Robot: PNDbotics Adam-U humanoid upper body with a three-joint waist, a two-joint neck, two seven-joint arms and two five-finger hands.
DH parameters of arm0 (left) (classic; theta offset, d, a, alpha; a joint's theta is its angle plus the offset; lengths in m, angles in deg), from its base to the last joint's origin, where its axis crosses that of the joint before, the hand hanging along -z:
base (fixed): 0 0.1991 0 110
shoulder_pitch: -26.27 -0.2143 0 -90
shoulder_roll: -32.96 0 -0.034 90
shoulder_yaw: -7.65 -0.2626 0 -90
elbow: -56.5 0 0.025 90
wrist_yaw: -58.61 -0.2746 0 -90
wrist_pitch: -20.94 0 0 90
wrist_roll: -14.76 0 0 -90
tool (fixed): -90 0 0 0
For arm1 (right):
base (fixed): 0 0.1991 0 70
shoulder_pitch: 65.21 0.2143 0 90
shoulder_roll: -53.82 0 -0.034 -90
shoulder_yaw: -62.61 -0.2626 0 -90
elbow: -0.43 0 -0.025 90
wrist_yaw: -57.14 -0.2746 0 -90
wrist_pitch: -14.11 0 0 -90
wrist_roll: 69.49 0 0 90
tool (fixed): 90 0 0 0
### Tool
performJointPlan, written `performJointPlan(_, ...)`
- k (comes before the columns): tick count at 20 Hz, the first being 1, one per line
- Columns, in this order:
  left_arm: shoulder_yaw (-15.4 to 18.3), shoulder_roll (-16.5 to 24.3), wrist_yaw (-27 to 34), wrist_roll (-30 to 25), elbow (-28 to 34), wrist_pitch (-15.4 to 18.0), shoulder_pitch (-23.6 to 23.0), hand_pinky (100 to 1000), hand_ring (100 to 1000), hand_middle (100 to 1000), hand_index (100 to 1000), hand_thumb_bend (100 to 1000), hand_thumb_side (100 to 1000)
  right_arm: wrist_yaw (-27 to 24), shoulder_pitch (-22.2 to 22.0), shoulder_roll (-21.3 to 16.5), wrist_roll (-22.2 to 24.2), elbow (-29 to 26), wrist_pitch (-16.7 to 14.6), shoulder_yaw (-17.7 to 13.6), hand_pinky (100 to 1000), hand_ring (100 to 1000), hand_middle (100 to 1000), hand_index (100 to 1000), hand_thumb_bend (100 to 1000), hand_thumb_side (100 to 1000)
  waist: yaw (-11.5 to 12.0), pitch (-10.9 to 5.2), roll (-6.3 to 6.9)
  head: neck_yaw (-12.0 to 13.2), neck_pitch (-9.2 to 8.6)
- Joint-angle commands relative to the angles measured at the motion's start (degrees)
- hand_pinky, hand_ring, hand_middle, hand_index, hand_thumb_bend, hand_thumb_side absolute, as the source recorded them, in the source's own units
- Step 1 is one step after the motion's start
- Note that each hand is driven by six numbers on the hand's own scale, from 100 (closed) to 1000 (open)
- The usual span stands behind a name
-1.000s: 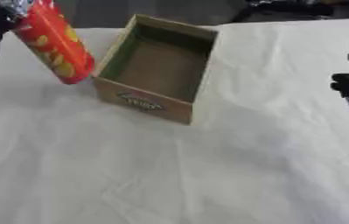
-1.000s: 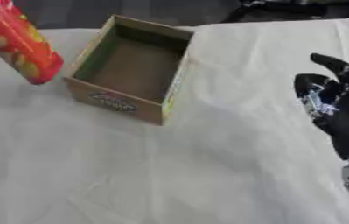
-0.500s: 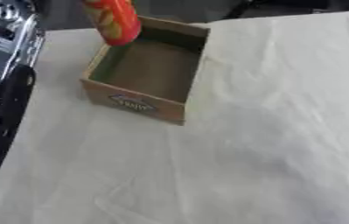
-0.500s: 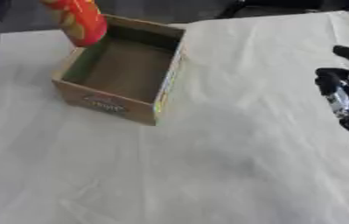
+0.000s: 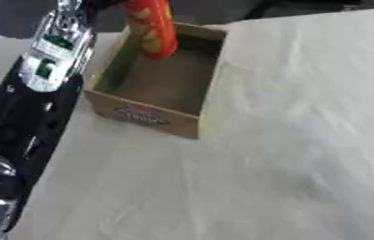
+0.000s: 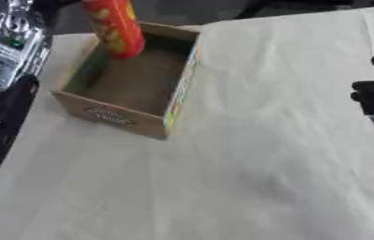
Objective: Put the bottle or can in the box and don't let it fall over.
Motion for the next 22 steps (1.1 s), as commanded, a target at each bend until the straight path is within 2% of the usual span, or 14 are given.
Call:
performJointPlan(1,0.7,0.4,-2.4,-2.5,-0.9,2.6,1.5,1000,958,660,744,511,246,0.7,0.5,-1.2,0.3,-1.1,0.1,-0.2,745,714,843,769,332,199,-0.1,-0.87,-0.14,0.3,-1.12)
performJointPlan(2,0.8,0.4,-3.6,-3.4,-1.5,3.4,1.4,1000,977,661,747,551,253,0.8,0.5,-1.1,0.2,-1.1,0.1,-0.1,745,714,843,769,332,199,-0.1,-0.83,-0.10,0.3,-1.13)
performJointPlan(3,0.9,0.5,-5.2,-4.0,-2.1,4.1,1.3,1000,1000,699,750,655,290,0.8,0.5,-1.1,0.2,-1.1,0.2,-0.1,745,713,842,768,329,201,0.0,-0.81,-0.07,0.2,-1.10)
performJointPlan(4,1.2,0.5,-7.2,-4.5,-2.9,4.5,1.3,1000,1000,703,751,659,298,0.8,0.5,-1.1,0.2,-1.1,0.2,-0.1,745,713,842,768,329,201,0.0,-0.81,-0.05,0.2,-1.07)
performJointPlan(5,1.6,0.4,-8.8,-4.8,-3.6,4.8,1.2,1000,1000,723,766,697,369,0.9,0.5,-1.1,0.2,-1.1,0.2,-0.1,745,713,842,768,327,202,0.0,-0.81,-0.04,0.1,-1.02)
performJointPlan(7,2.1,0.3,-11.1,-5.5,-4.6,5.2,1.1,1000,1000,736,789,715,421,0.9,0.3,-1.1,0.1,-1.1,0.2,-0.2,745,713,842,768,325,203,0.2,-0.84,-0.03,0.0,-0.96)
performJointPlan(12,2.4,0.3,-12.7,-6.4,-5.0,5.3,0.8,1000,1000,743,803,698,399,0.7,0.1,-1.1,-0.1,-1.1,0.1,-0.4,744,713,842,769,322,204,0.5,-0.98,-0.19,-0.2,-0.92)
performJointPlan(13,2.4,0.3,-12.6,-6.5,-4.9,5.3,0.8,1000,1000,737,796,678,372,0.7,0.1,-1.1,-0.1,-1.1,0.1,-0.4,744,713,842,769,322,204,0.6,-1.03,-0.23,-0.3,-0.89)
performJointPlan(16,2.5,0.5,-11.9,-6.4,-4.2,4.8,0.4,1000,1000,726,789,644,369,0.6,-0.2,-1.2,-0.2,-1.1,0.0,-0.5,744,713,842,769,322,203,1.0,-1.31,-0.42,-0.5,-0.60)
performJointPlan(18,2.6,0.9,-10.4,-6.3,-2.7,4.3,-0.4,1000,1000,711,778,615,363,0.5,-0.6,-1.3,-0.4,-1.1,0.0,-0.7,744,714,842,769,322,203,1.5,-1.71,-0.55,-0.8,-0.21)
performJointPlan(19,2.8,1.1,-9.3,-6.2,-1.5,4.0,-1.1,1000,1000,693,771,578,387,0.5,-0.9,-1.3,-0.5,-1.1,-0.1,-0.8,744,714,842,769,323,202,1.8,-1.93,-0.64,-1.1,0.05)
performJointPlan(22,3.3,2.1,-5.5,-6.0,3.3,2.8,-4.7,1000,1000,690,775,548,396,0.8,-2.2,-1.6,-1.1,-1.1,-0.5,-1.5,744,714,842,769,324,199,2.9,-2.68,-0.93,-2.5,1.03)
